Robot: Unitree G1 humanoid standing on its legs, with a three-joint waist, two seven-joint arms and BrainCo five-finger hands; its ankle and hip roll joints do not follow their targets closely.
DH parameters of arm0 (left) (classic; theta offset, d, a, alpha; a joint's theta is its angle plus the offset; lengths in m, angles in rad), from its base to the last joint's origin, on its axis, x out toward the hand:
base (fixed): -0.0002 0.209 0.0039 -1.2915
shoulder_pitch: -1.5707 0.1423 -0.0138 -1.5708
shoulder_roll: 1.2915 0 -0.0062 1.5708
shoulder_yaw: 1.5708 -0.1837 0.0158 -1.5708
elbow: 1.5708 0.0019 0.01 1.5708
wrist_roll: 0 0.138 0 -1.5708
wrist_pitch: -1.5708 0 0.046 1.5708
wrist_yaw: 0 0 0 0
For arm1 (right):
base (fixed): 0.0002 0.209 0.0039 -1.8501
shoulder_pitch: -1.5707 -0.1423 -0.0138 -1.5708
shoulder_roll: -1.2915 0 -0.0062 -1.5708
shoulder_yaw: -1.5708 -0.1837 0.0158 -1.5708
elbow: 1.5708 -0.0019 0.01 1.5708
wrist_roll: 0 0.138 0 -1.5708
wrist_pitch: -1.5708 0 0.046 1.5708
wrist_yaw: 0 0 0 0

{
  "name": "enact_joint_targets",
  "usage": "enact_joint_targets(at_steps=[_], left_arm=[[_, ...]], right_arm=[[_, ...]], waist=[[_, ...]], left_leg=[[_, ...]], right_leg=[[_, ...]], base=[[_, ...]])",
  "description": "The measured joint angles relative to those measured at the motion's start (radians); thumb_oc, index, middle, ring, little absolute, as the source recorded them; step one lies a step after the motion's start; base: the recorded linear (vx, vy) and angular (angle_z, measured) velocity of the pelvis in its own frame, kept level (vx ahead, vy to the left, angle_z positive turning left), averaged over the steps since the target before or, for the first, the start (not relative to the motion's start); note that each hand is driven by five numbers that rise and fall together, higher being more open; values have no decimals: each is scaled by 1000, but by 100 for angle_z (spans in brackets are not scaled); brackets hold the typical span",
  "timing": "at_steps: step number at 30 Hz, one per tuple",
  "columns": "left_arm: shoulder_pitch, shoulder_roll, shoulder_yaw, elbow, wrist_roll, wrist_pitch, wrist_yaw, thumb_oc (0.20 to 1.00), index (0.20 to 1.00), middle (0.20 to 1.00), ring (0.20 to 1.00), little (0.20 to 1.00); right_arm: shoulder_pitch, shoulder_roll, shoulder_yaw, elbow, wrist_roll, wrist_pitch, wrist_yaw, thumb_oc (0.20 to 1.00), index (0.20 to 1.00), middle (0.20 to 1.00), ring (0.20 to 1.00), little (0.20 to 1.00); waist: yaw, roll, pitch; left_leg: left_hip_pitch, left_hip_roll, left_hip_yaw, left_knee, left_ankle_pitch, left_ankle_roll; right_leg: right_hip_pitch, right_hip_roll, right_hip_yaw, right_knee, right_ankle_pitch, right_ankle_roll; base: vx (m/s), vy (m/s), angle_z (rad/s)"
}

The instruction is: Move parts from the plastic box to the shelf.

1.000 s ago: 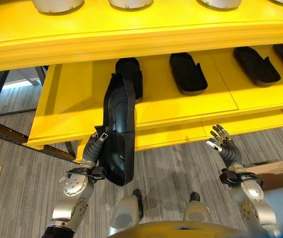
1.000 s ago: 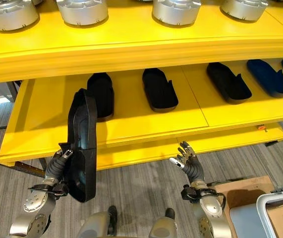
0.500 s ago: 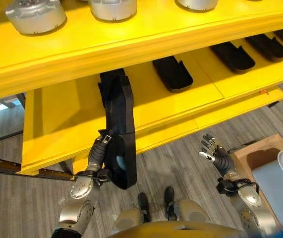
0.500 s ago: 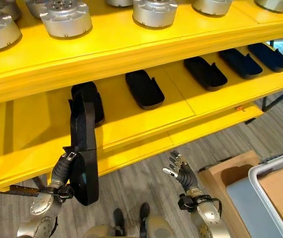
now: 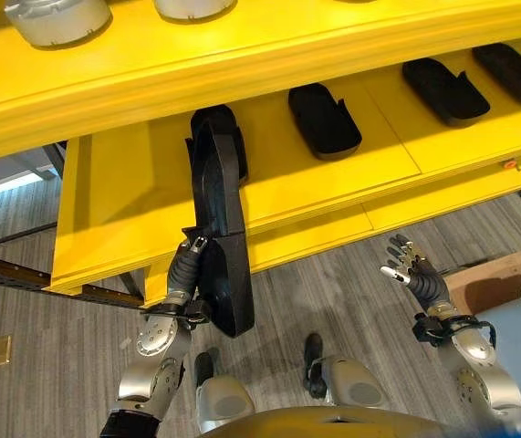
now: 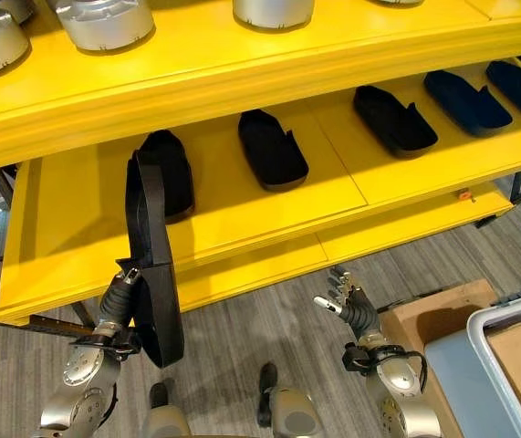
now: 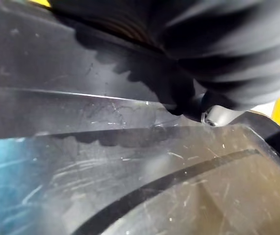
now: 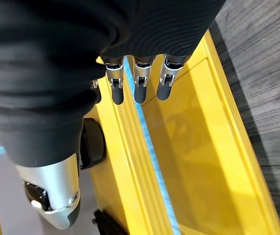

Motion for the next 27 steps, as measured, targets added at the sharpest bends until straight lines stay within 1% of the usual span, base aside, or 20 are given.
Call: enact_joint_targets(at_steps=[1, 2, 3, 4, 5, 6, 7, 8, 10, 13, 15, 16, 20, 22, 24, 25, 27], left_arm=[[-18, -3, -10, 1, 0, -1, 1, 200, 200, 200, 200, 200], [-25, -8, -11, 0, 1, -3, 1, 200, 200, 200, 200, 200], [-39, 1, -11, 2, 3, -4, 1, 200, 200, 200, 200, 200], [-50, 11, -9, 1, 4, -7, 2, 200, 200, 200, 200, 200], [-52, 21, -7, -1, 5, -11, 2, 200, 200, 200, 200, 200], [-50, 27, -1, -1, 8, -14, 4, 200, 200, 200, 200, 200], [-51, 33, 5, -1, 9, -15, 8, 200, 200, 200, 200, 200], [-56, 61, 12, 3, 12, -18, 34, 200, 200, 200, 200, 200], [-75, 81, 21, 24, 26, -27, 56, 200, 200, 200, 200, 200], [-150, 98, 26, 111, 59, -31, 93, 200, 200, 200, 200, 200], [-179, 106, 28, 144, 73, -31, 111, 200, 200, 200, 200, 200], [-210, 117, 31, 167, 112, -29, 128, 200, 200, 200, 200, 200], [-260, 161, 46, 171, 182, -30, 156, 200, 200, 200, 200, 200], [-282, 172, 50, 198, 214, -31, 162, 200, 200, 200, 200, 200], [-299, 173, 50, 246, 212, -32, 185, 200, 200, 200, 200, 200], [-332, 173, 48, 315, 212, -30, 193, 200, 200, 200, 200, 200], [-369, 195, 47, 370, 214, -16, 202, 200, 200, 200, 200, 200]], right_arm=[[2, -5, -19, -2, -1, -4, -9, 1000, 1000, 1000, 1000, 1000], [3, -7, -19, -1, -2, -4, -9, 1000, 1000, 1000, 1000, 1000], [5, 10, -17, -1, -3, -3, -10, 1000, 1000, 1000, 1000, 1000], [12, 13, 1, -16, -5, -3, -8, 1000, 1000, 1000, 1000, 1000], [25, 14, 11, -26, -7, -3, -2, 1000, 1000, 1000, 1000, 1000], [30, 18, 19, -26, -8, -3, -2, 1000, 1000, 1000, 1000, 1000], [30, 23, 25, -26, -8, -3, -2, 1000, 1000, 1000, 1000, 1000], [26, 54, 27, -24, -7, -3, -3, 1000, 1000, 1000, 1000, 1000], [31, 73, 35, -21, -5, -3, -1, 1000, 1000, 1000, 1000, 1000], [27, 93, 49, -3, 5, -2, 3, 1000, 1000, 1000, 1000, 1000], [21, 95, 53, 10, 22, 1, 3, 1000, 1000, 1000, 1000, 1000], [27, 83, 63, 13, 34, 9, 8, 1000, 1000, 1000, 1000, 1000], [29, 75, 62, 13, 35, 12, 15, 1000, 1000, 1000, 1000, 1000], [31, 75, 62, 13, 35, 16, 18, 1000, 1000, 1000, 1000, 1000], [34, 75, 63, 13, 35, 24, 27, 1000, 1000, 1000, 1000, 1000], [32, 72, 65, 15, 35, 30, 33, 1000, 1000, 1000, 1000, 1000], [32, 69, 66, 15, 35, 32, 40, 1000, 1000, 1000, 1000, 1000]], waist=[[-7, 42, -2], [-11, 78, -10], [-13, 71, -9], [-6, 56, -7], [1, 39, -7], [11, 23, -7], [18, 11, -6], [19, -14, -5], [15, -32, -9], [8, -45, -14], [8, -45, -14], [5, -45, -14], [2, -44, -15], [-6, -42, -16], [-16, -43, -17], [-12, -39, -26], [-18, -40, -27]], left_leg=[[10, -41, 6, -3, 5, 11], [18, -57, 16, -7, 4, 16], [23, -72, 30, -19, -5, -10], [24, -108, 32, -24, -1, 9], [25, -138, 40, -27, 2, 11], [24, -164, 54, -25, 4, 20], [21, -182, 61, -18, 1, 27], [15, -211, 77, 5, -10, 44], [19, -227, 95, 10, -18, 55], [31, -234, 112, 8, -22, 61], [44, -234, 117, -3, -22, 61], [55, -232, 116, -4, -22, 61], [55, -227, 115, -5, -22, 61], [58, -224, 116, -6, -22, 61], [69, -223, 117, -14, -22, 61], [71, -223, 118, -25, -18, 56], [69, -223, 119, -31, -14, 55]], right_leg=[[-7, -17, -7, 20, -1, 21], [-7, -19, -8, 30, 0, 30], [-12, -43, -9, 45, -4, 50], [-18, -79, 2, 49, 2, 72], [-25, -103, 16, 44, 12, 89], [-25, -124, 27, 32, 26, 103], [-25, -139, 40, 22, 37, 115], [-18, -164, 58, -5, 66, 130], [-2, -175, 72, -54, 91, 151], [34, -177, 77, -122, 136, 157], [58, -171, 77, -161, 159, 160], [82, -166, 76, -191, 170, 161], [94, -156, 73, -219, 180, 159], [113, -150, 69, -248, 198, 157], [129, -147, 67, -269, 205, 158], [133, -145, 65, -284, 211, 160], [133, -144, 66, -296, 221, 157]], base=[[25, 280, 36], [25, 282, 26], [10, 168, 24], [-4, 160, 15], [-14, 211, 4], [-22, 186, -8], [-15, 155, -19], [15, 180, -22], [25, 120, -19], [38, 70, -16], [54, 41, -12], [52, 29, 1], [22, 10, 0], [40, 7, -1], [16, 3, -1], [0, 0, 0], [0, 0, 0]])
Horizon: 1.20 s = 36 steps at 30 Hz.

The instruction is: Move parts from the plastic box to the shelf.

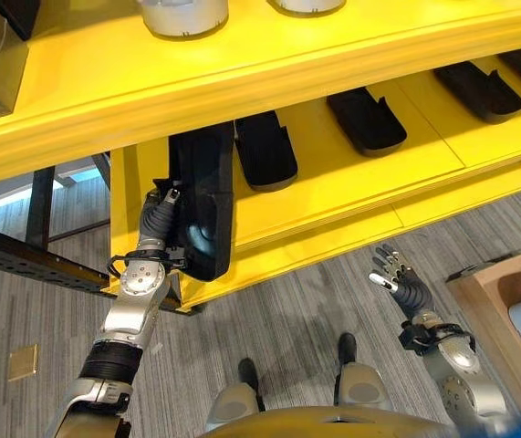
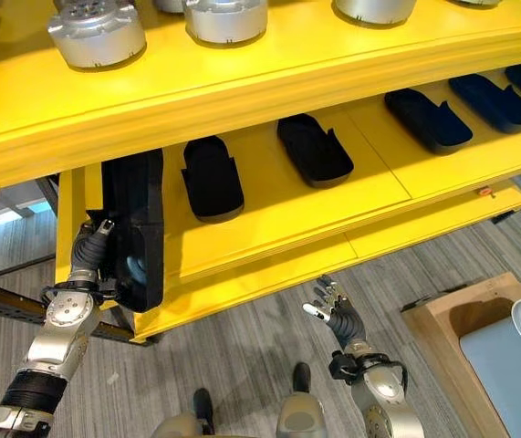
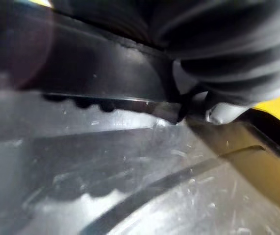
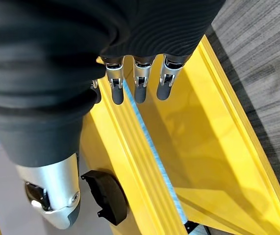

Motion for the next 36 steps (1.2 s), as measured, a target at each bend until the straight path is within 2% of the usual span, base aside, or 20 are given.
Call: enact_joint_targets(at_steps=[3, 5, 7, 10, 12, 16, 17, 18, 25, 28, 36], left_arm=[[-73, 29, -10, 77, -9, -1, 19, 200, 200, 200, 200, 200], [-155, 77, -21, 176, -14, 13, 40, 200, 200, 200, 200, 200], [-185, 113, -29, 193, -5, 22, 51, 200, 200, 200, 200, 200], [-302, 162, -65, 278, -9, 23, 88, 200, 200, 200, 200, 200], [-406, 180, -84, 356, -52, 19, 105, 200, 200, 200, 200, 200], [-495, 183, -101, 424, -150, 19, 119, 200, 200, 200, 200, 200], [-565, 184, -108, 496, -191, 19, 120, 200, 200, 200, 200, 200], [-587, 184, -109, 520, -209, 23, 127, 200, 200, 200, 200, 200], [-642, 201, -107, 545, -255, 25, 171, 200, 200, 200, 200, 200], [-669, 235, -127, 576, -255, 29, 170, 200, 200, 200, 200, 200], [-722, 263, -150, 580, -294, 29, 167, 200, 200, 200, 200, 200]], right_arm=[[9, -29, 9, 2, 1, 8, 1, 1000, 1000, 1000, 1000, 1000], [-3, -42, 36, 1, 2, 11, 2, 1000, 1000, 1000, 1000, 1000], [-5, -42, 47, 0, 7, 12, 3, 1000, 1000, 1000, 1000, 1000], [-18, -66, 84, 3, 12, 17, 0, 1000, 1000, 1000, 1000, 1000], [-59, -71, 105, -1, 33, 18, -2, 1000, 1000, 1000, 1000, 1000], [-96, -69, 122, -3, 49, 19, -10, 1000, 1000, 1000, 1000, 1000], [-121, -69, 129, -2, 55, 19, -24, 1000, 1000, 1000, 1000, 1000], [-127, -70, 129, -3, 60, 20, -28, 1000, 1000, 1000, 1000, 1000], [-142, -72, 138, -8, 77, 19, -67, 1000, 1000, 1000, 1000, 1000], [-153, -72, 152, -9, 78, 18, -67, 1000, 1000, 1000, 1000, 1000], [-154, -73, 158, -11, 88, 17, -66, 1000, 1000, 1000, 1000, 1000]], waist=[[-6, -2, -1], [-10, -8, -3], [-13, -10, -3], [-19, -21, 18], [-22, -31, 74], [-28, -42, 150], [-30, -46, 198], [-30, -47, 218], [-23, -55, 273], [-22, -58, 276], [-23, -61, 281]], left_leg=[[-6, 0, 1, 2, 3, -1], [-25, 2, -1, 13, 4, -1], [-42, 3, -5, 19, 4, -1], [-116, 3, -11, 76, 6, -4], [-168, 8, -16, 124, 1, -10], [-233, 18, -26, 191, -18, -13], [-271, 27, -35, 242, -36, -12], [-283, 30, -37, 257, -41, -12], [-390, 42, -69, 342, -59, -10], [-411, 43, -74, 361, -65, -10], [-470, 47, -101, 431, -97, -7]], right_leg=[[-4, 0, 0, -5, 6, 0], [-18, 2, 0, -4, 10, -2], [-31, 2, -2, -1, 11, -3], [-87, -5, -2, 34, 11, -4], [-135, -8, -2, 80, 4, -9], [-198, -10, 4, 144, -9, -19], [-226, -10, 4, 179, -20, -26], [-234, -9, 4, 188, -22, -24], [-336, -11, -1, 296, -55, -47], [-354, -13, -4, 319, -64, -48], [-391, -20, -18, 370, -93, -46]], base=[[-54, -13, 0], [-77, -15, 1], [-107, -9, 2], [-193, -18, 8], [-99, -8, 9], [-67, -1, 1], [-72, -13, 4], [-60, -14, 0], [-46, -3, 7], [-23, 15, 5], [30, 6, 6]])
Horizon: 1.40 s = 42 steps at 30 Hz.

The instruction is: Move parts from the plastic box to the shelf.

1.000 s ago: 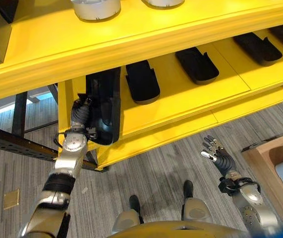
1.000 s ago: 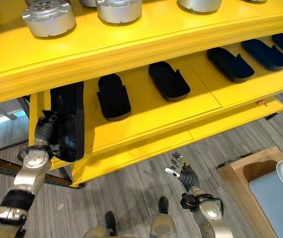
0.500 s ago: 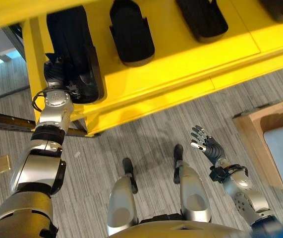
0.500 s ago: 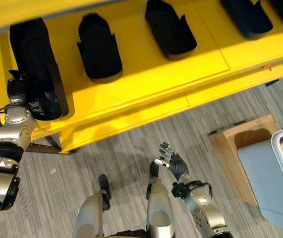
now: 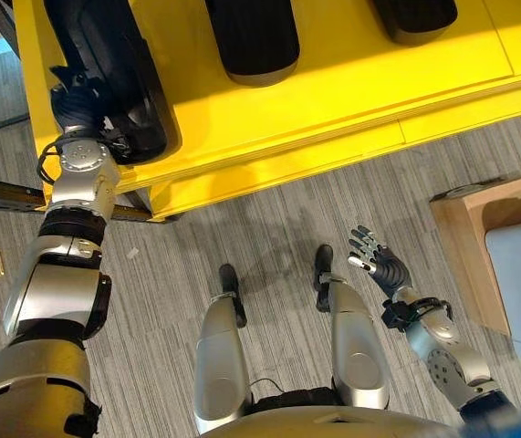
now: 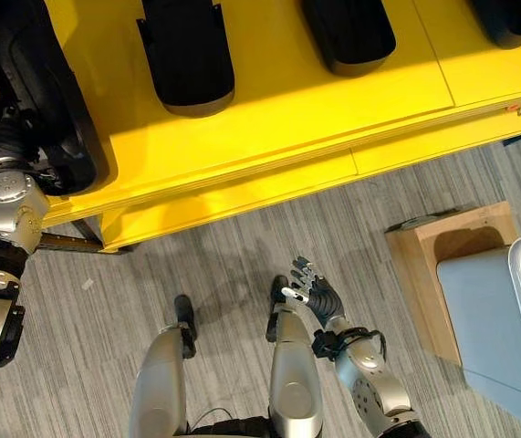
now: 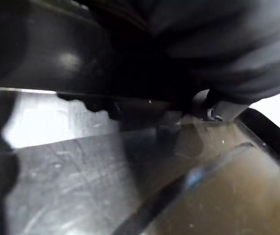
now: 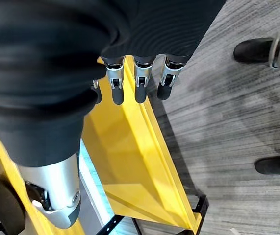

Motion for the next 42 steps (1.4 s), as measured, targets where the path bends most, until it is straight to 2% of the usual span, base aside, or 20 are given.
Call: enact_joint_targets(at_steps=[3, 5, 8, 13, 18, 25, 31, 32, 33, 42], left_arm=[[-2, 4, -6, 3, 1, 0, -2, 200, 200, 200, 200, 200], [-29, 62, -42, 42, 3, 3, -25, 200, 200, 200, 200, 200], [-53, 88, -44, 46, 7, 6, -29, 200, 200, 200, 200, 200], [-59, 96, -45, 52, 8, 10, -31, 200, 200, 200, 200, 200], [-83, 113, -72, 61, 10, 12, -52, 200, 200, 200, 200, 200], [-110, 117, -70, 52, -5, 7, -55, 200, 200, 200, 200, 200], [-115, 117, -50, 34, -92, -6, -51, 200, 200, 200, 200, 200], [-115, 117, -50, 34, -106, -7, -51, 495, 495, 495, 495, 495], [-115, 117, -49, 34, -120, -8, -51, 1000, 1000, 1000, 1000, 1000], [-115, 103, 23, 3, -283, -45, -45, 1000, 1000, 1000, 1000, 1000]], right_arm=[[-3, -1, 1, 0, 0, 0, 1, 1000, 1000, 1000, 1000, 1000], [-3, -14, -2, 0, 1, 0, 1, 1000, 1000, 1000, 1000, 1000], [-3, -22, -7, 0, 8, 0, 2, 1000, 1000, 1000, 1000, 1000], [-3, -22, -5, 0, 23, 0, 12, 1000, 1000, 1000, 1000, 1000], [-4, -22, -6, 0, 27, 0, 22, 1000, 1000, 1000, 1000, 1000], [-5, -22, -5, -1, 27, 0, 31, 1000, 1000, 1000, 1000, 1000], [-4, -19, -5, -1, 27, 1, 32, 1000, 1000, 1000, 1000, 1000], [-5, -19, -5, -1, 26, 1, 32, 1000, 1000, 1000, 1000, 1000], [-4, -19, -5, -1, 26, 1, 33, 1000, 1000, 1000, 1000, 1000], [-4, -19, -5, -5, 25, 3, 33, 1000, 1000, 1000, 1000, 1000]], waist=[[6, 0, 0], [-1, -3, 2], [9, -6, 2], [25, -9, 2], [23, -14, 1], [16, -22, 0], [18, -29, -1], [17, -29, -1], [17, -29, -1], [-1, -37, -6]], left_leg=[[-2, 0, 0, 2, -3, 0], [-22, 1, -12, 18, -15, 1], [-44, 0, -13, 35, -19, 3], [-45, 0, -13, 37, -22, 4], [-58, 0, -14, 44, -25, 7], [-100, 5, -10, 104, -58, 20], [-110, 6, -4, 117, -60, 22], [-110, 7, -3, 118, -60, 22], [-110, 8, -1, 121, -61, 24], [-125, 17, 10, 132, -66, 23]], right_leg=[[0, 0, -1, 0, -1, 1], [-6, 0, -9, 2, -9, 2], [-22, -1, -11, 3, -8, 4], [-23, -1, -11, 1, -8, 4], [-30, 0, -11, 1, -8, 4], [-54, 0, 1, 7, -4, 12], [-68, 0, 8, 16, -3, 13], [-68, 1, 9, 16, -2, 13], [-69, 2, 12, 16, -2, 13], [-92, 9, 26, 26, 1, 11]], base=[[45, 23, 1], [75, 43, 7], [55, 35, 3], [27, 15, 0], [31, 36, 0], [16, 20, -4], [3, 3, -2], [-1, 3, -4], [-1, 3, -5], [-7, 0, -5]])
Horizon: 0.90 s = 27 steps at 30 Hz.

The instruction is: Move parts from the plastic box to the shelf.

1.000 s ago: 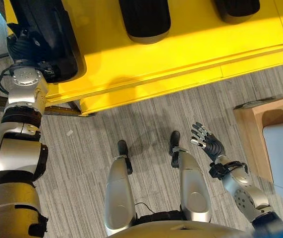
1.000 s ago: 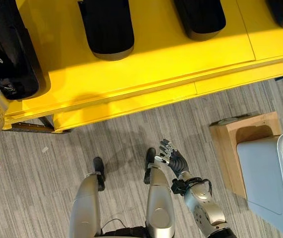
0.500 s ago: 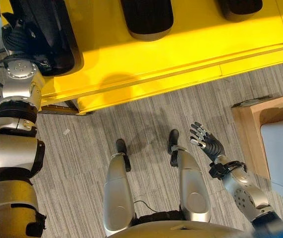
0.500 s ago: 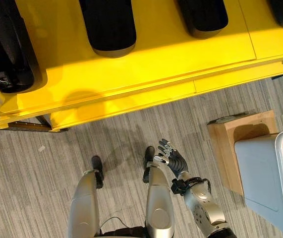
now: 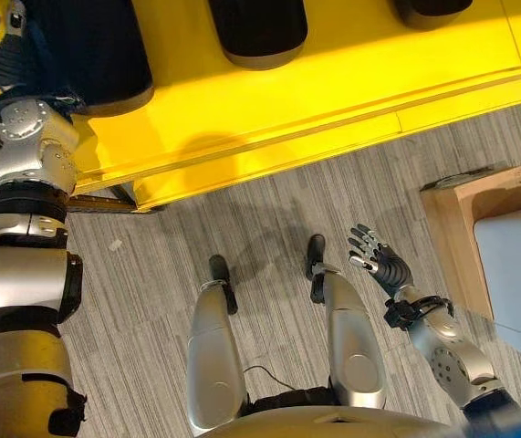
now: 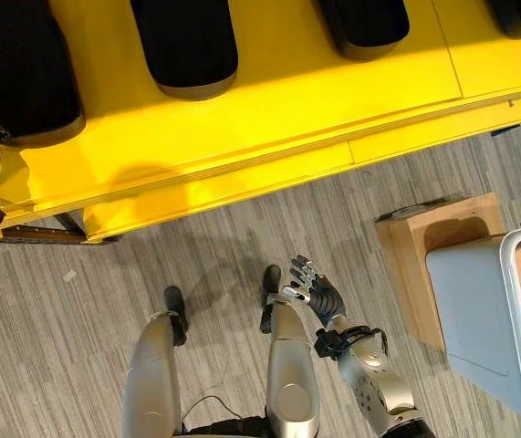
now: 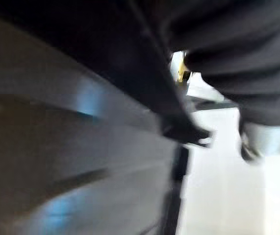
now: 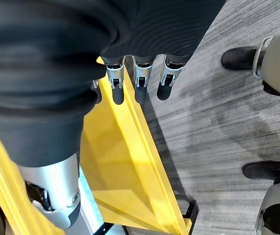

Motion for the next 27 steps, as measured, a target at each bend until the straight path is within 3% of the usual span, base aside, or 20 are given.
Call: enact_joint_targets(at_steps=[16, 27], left_arm=[[99, -35, 22, -138, -71, -3, -7, 1000, 1000, 1000, 1000, 1000], [186, 21, 48, -175, 12, -2, -30, 1000, 1000, 1000, 1000, 1000]], right_arm=[[1, -7, -9, 0, -6, 23, 0, 1000, 1000, 1000, 1000, 1000], [26, -23, -68, 4, -38, 30, 15, 1000, 1000, 1000, 1000, 1000]], waist=[[23, 6, -3], [48, 71, -36]], left_leg=[[62, -5, 11, -23, 8, 0], [112, -25, 1, -60, 24, -3]], right_leg=[[32, -10, 6, 27, -7, -7], [61, -32, 0, 62, -39, -7]], base=[[0, 0, 0], [-9, 0, 7]])
